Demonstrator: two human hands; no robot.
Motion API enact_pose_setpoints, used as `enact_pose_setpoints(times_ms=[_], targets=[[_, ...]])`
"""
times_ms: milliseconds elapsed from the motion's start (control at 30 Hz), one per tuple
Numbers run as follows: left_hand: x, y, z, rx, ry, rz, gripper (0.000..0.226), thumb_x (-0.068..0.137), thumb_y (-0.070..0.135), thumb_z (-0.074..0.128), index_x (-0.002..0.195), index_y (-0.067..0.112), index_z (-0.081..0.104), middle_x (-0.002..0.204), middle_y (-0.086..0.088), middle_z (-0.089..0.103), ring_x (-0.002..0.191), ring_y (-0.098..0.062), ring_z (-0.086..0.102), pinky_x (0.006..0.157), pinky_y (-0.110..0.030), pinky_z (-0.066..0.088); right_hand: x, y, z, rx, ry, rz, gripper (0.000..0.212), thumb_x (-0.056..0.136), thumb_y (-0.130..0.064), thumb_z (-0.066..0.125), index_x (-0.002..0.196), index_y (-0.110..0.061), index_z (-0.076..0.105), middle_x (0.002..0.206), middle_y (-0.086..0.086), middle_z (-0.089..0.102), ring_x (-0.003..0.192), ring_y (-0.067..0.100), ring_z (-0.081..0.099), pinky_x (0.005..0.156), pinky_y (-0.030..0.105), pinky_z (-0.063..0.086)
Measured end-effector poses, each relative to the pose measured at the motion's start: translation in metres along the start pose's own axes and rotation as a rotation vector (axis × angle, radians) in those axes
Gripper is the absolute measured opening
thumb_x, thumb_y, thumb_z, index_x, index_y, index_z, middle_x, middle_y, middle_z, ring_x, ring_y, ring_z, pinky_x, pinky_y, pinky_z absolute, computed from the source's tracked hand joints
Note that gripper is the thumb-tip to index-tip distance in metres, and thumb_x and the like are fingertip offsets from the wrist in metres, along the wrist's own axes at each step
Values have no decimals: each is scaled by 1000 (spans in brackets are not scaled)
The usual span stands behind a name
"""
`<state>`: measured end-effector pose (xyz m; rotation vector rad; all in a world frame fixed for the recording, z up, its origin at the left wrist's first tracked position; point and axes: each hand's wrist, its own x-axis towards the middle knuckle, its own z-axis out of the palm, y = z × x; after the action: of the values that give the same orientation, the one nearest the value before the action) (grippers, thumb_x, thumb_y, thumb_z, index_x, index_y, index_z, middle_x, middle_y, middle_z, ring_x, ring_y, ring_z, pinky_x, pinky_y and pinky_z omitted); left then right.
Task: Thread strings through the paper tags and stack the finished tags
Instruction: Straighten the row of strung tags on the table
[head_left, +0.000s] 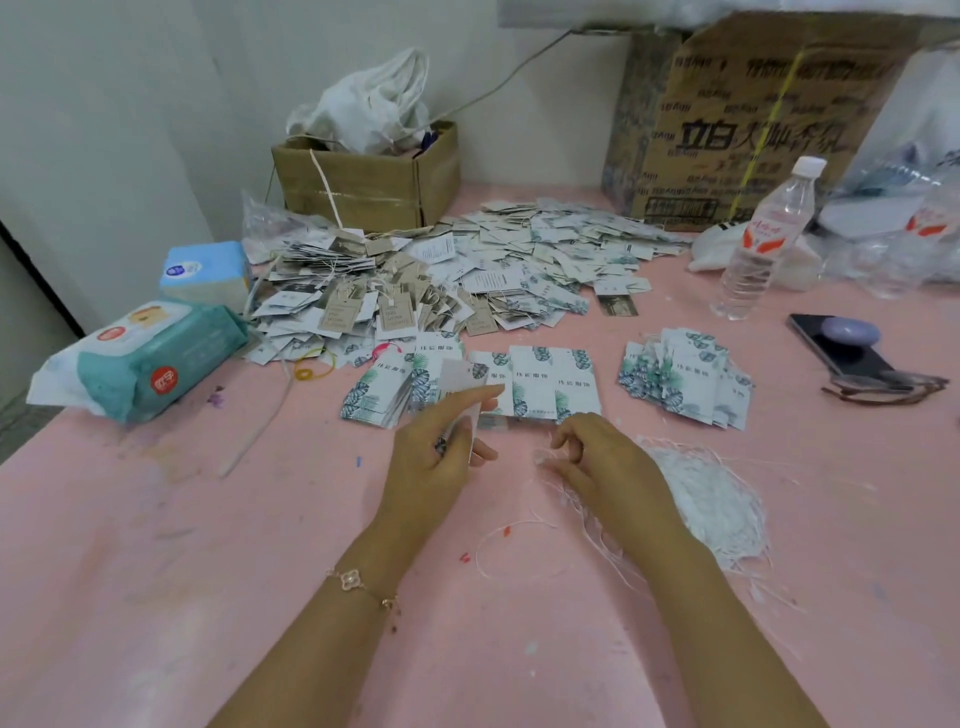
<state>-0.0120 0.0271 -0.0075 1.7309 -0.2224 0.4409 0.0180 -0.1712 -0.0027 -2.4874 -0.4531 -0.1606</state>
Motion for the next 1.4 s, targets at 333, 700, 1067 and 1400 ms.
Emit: enact_pose_setpoints(times_ms=[333, 700, 1067, 1400], targets=[[1, -1, 7, -35, -39, -121, 44, 94, -4, 46, 104, 32, 70, 105, 10, 70, 63, -22, 71, 58, -30, 57, 5, -2, 7, -173, -22, 22, 5, 92, -25, 58, 90, -22, 61, 92, -9, 49, 83, 12, 52, 67, 32, 45], [4, -8, 8, -30, -179, -158, 33, 85, 26, 74, 114, 40, 69, 104, 11, 71, 58, -16, 66, 63, -36, 61, 1, -17, 3, 58, 182, -202, 6, 93, -13, 57, 92, -17, 53, 83, -8, 60, 80, 8, 47, 72, 20, 31], [4, -2, 7, -35, -156, -171, 11, 92, 23, 66, 89, 20, 75, 86, -1, 71, 60, -28, 68, 56, -33, 57, -1, -19, 5, 317, 153, -149, 19, 101, -21, 37, 96, -33, 51, 71, -28, 52, 62, -1, 47, 56, 10, 34], [5, 0, 3, -85, -114, -248, 30, 82, 57, 67, 79, 27, 70, 83, -6, 73, 58, -23, 69, 48, -35, 52, 0, -3, -11, 127, 422, 35, 27, 82, -2, 53, 66, -23, 53, 42, -6, 38, 39, 10, 30, 43, 26, 29]])
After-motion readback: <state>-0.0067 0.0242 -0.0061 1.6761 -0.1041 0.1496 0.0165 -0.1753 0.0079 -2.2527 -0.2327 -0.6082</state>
